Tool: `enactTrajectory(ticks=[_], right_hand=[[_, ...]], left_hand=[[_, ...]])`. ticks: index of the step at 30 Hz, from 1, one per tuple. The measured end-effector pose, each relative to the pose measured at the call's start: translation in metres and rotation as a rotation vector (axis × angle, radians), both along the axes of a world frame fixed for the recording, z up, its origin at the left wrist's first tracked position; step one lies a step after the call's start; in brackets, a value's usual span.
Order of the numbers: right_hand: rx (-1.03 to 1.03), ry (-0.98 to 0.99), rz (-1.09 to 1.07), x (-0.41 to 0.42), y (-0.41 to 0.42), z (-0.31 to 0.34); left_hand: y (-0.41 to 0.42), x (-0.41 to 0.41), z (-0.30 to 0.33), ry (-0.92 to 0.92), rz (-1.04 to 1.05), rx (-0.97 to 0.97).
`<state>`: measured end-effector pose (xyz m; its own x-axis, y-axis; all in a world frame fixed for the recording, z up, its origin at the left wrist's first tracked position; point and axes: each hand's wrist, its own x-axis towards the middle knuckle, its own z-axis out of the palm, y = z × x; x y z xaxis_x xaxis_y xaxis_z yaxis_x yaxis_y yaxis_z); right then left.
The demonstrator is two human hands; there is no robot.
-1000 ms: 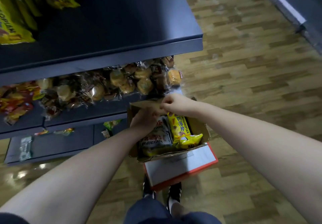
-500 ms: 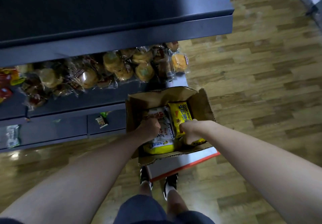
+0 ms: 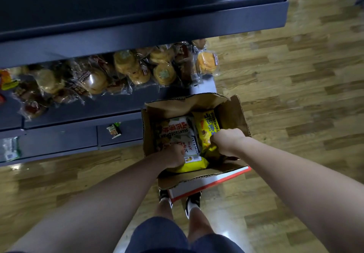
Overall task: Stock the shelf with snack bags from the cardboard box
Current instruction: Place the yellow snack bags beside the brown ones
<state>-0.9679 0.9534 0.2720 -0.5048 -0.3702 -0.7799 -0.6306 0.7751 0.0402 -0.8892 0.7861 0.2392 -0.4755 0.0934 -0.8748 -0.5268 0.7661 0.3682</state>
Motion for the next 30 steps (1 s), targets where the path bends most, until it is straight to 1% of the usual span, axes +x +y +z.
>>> enactTrajectory(ticks=[9,12,16,19,22,25,28,30], right_hand=[[-0.151,0.006,0.11,-0.029,-0.023,0.028],[-0.209,0.079,0.193,-0.036,-0.029,0.034],[-0.275,0.188,0.255,-0.037,-0.03,0.037],[-0.297,0.258,0.219,-0.039,-0.027,0.041],[-0.319,0.301,0.032,-0.046,-0.022,0.049],[-0.336,0.234,-0.144,-0.053,-0.021,0.055],[-0.391,0.121,-0.279,-0.056,-0.023,0.052],[-0.462,0.065,-0.328,-0.055,-0.026,0.051]], left_hand=[[-0.004,-0.001,-0.001,0.017,-0.098,0.005],[-0.006,-0.001,-0.001,0.05,-0.122,-0.022],[-0.009,0.004,-0.003,0.031,-0.122,-0.006],[-0.008,0.008,-0.005,0.065,-0.18,-0.031],[-0.004,0.011,-0.004,0.121,-0.209,-0.047],[-0.002,0.015,-0.007,0.234,-0.082,-0.038],[0.002,0.011,-0.001,0.31,0.221,0.076],[0.005,0.003,0.008,0.369,0.384,0.184]])
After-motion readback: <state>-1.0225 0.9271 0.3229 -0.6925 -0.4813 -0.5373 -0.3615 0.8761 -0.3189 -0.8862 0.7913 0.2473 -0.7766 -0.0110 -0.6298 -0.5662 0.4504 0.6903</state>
